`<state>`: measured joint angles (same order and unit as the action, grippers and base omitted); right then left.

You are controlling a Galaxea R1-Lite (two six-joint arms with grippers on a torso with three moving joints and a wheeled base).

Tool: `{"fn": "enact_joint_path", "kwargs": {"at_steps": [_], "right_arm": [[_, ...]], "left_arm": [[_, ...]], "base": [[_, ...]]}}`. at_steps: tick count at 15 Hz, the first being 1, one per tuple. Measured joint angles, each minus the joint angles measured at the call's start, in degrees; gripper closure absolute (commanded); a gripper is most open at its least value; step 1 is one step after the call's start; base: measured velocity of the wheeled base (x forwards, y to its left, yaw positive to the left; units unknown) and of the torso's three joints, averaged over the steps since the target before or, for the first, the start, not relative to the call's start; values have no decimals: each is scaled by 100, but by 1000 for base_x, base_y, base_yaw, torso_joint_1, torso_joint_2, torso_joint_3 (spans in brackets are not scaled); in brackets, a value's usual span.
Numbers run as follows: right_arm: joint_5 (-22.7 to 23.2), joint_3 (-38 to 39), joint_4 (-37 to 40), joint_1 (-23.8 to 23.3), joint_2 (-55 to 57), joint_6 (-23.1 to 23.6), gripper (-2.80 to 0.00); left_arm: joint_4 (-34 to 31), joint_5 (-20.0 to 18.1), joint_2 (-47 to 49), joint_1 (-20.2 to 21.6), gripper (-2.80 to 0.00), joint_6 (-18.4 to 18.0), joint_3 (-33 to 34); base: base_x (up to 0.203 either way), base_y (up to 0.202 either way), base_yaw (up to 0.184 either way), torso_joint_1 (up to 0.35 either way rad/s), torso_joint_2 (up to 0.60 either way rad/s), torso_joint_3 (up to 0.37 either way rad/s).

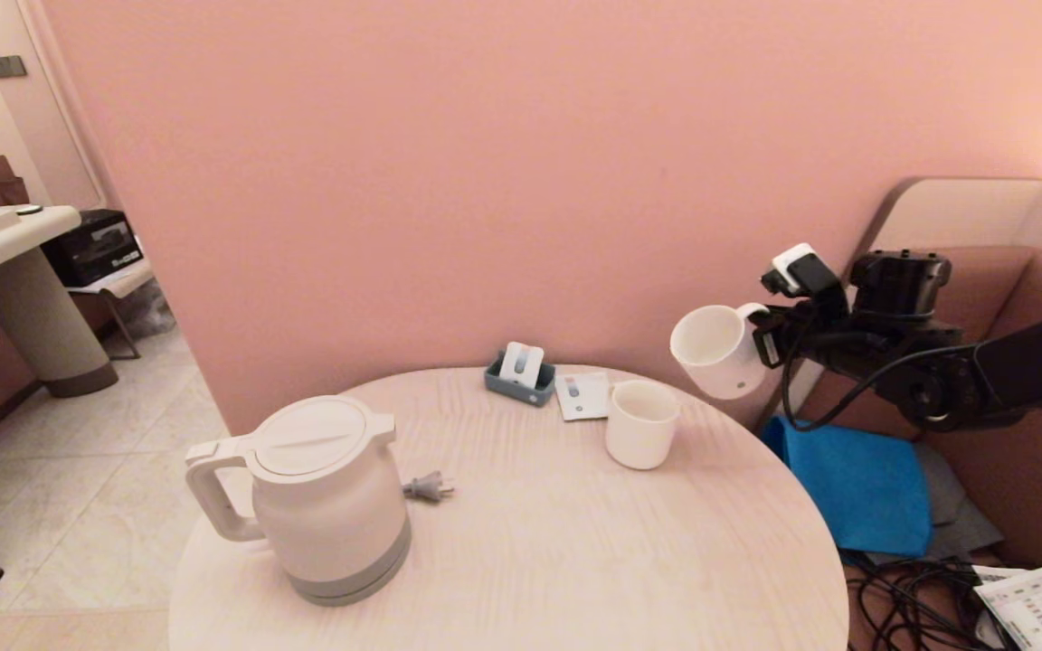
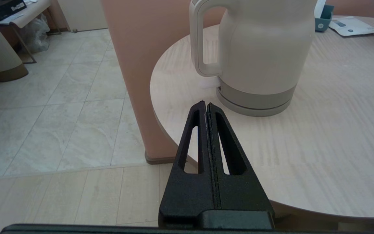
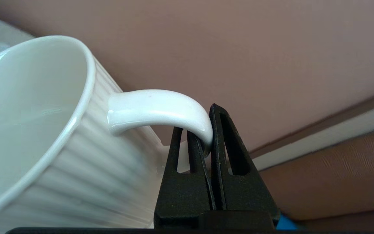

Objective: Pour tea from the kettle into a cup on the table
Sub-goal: Pour water into another cup

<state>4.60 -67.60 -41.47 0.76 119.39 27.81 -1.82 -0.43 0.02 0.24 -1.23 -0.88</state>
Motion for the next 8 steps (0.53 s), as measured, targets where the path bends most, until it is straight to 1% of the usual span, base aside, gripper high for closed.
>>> {"fn": "enact_joint_path", "kwargs": {"at_steps": [4, 8], "right_arm": [[-48, -18, 5, 73, 90, 360, 0], [-121, -93, 10, 106, 196, 923, 0]], "left_arm": [[-2, -3, 0, 0, 0, 0, 0], [-2, -1, 0, 0, 0, 0, 0]], "base": [[0, 0, 0, 0, 0, 0], [0, 0, 0, 0, 0, 0]]}}
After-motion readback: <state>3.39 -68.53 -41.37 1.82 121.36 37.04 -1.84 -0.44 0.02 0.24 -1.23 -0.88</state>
